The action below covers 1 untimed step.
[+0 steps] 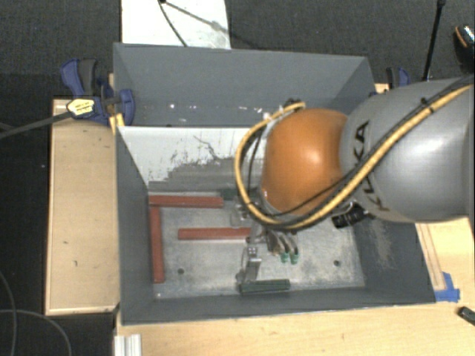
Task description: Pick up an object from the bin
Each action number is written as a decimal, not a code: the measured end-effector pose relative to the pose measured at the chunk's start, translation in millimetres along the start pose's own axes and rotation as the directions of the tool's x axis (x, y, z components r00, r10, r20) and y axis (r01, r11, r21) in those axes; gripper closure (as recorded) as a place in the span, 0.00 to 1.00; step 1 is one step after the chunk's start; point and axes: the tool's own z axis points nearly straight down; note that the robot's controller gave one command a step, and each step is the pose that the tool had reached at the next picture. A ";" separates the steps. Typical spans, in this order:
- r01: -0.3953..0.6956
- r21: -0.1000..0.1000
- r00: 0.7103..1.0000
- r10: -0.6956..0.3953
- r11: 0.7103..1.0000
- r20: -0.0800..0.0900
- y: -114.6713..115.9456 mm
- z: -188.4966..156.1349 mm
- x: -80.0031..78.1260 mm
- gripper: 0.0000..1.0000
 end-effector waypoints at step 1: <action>0.052 0.002 0.999 -0.052 0.999 -0.006 -26.0 123.5 -54.9 0.00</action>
Offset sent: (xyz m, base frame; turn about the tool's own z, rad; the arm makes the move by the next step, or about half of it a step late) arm 0.0550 -0.0251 -0.1196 -0.0550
